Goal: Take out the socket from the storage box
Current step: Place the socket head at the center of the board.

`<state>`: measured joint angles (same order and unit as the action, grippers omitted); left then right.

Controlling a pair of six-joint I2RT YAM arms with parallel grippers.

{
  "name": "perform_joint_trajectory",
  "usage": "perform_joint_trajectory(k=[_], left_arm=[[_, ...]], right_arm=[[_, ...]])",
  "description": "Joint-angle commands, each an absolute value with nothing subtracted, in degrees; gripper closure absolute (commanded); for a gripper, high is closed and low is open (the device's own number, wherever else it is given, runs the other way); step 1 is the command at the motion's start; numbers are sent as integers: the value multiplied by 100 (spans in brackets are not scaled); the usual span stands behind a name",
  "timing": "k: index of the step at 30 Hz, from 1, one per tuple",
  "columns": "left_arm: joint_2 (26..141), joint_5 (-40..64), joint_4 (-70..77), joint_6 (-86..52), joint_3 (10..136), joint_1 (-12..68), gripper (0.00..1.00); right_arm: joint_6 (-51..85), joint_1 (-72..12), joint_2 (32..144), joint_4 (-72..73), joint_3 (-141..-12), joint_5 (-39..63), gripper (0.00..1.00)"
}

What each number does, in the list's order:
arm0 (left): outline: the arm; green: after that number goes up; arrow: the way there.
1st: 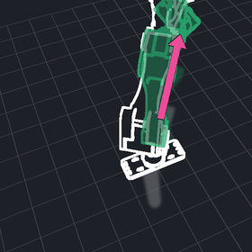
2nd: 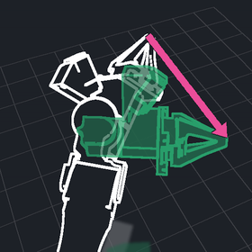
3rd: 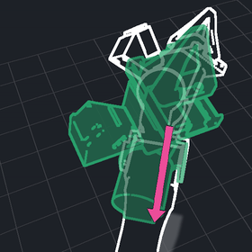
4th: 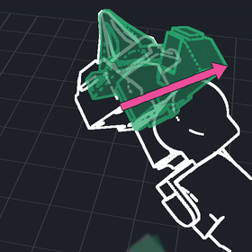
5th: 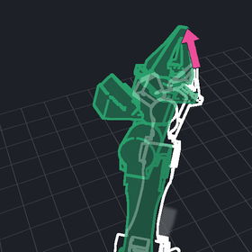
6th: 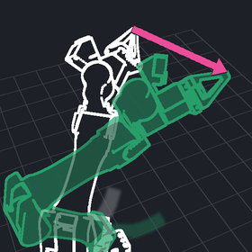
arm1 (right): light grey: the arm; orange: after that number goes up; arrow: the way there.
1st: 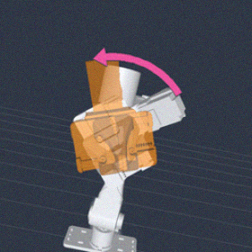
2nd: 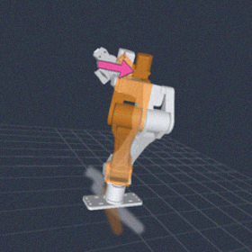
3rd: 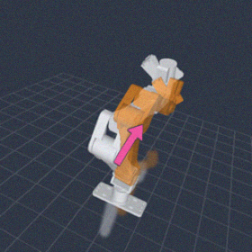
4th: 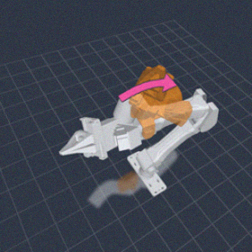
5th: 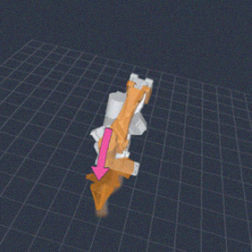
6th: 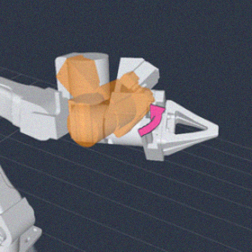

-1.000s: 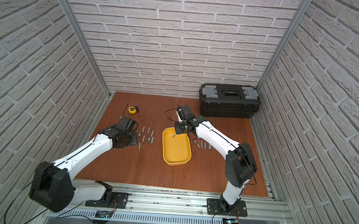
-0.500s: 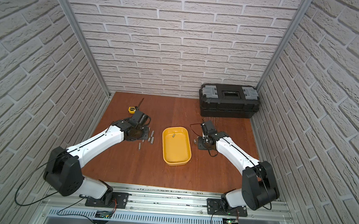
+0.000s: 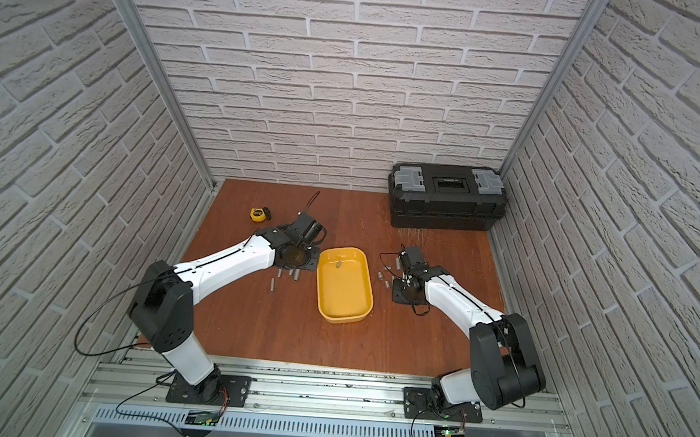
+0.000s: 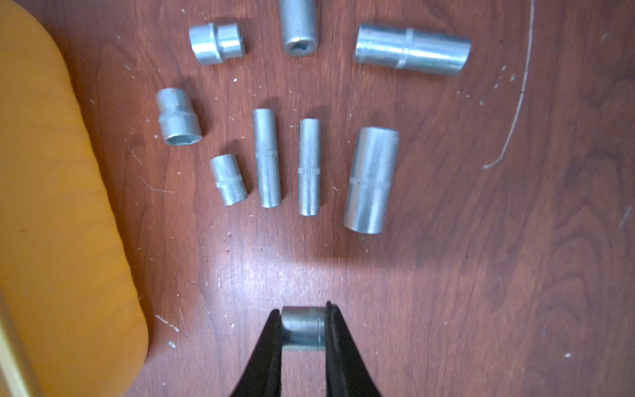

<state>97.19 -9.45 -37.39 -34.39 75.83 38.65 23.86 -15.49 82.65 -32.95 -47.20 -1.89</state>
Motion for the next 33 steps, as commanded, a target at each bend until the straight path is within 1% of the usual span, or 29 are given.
perform_joint_trajectory(k=[1, 14, 23, 31, 33], left_arm=[[9908, -881, -3749, -3325, 7815, 3996, 57], [10489, -696, -3805, -3261, 8235, 4225, 56], [10810, -577, -3796, -3236, 8426, 4270, 56], [11181, -563, -3895, -3130, 8686, 4304, 56], [11262, -580, -3910, -3129, 8726, 4303, 56]], right_arm=[[2513, -1499, 8355, -3060, -4616, -141, 85], [2540, -1410, 8604, -2909, -4493, -44, 82], [2549, -1371, 8609, -2891, -4531, 9, 78], [2517, -1362, 8535, -2992, -4579, -1, 64], [2505, -1354, 8500, -3051, -4613, -13, 62]])
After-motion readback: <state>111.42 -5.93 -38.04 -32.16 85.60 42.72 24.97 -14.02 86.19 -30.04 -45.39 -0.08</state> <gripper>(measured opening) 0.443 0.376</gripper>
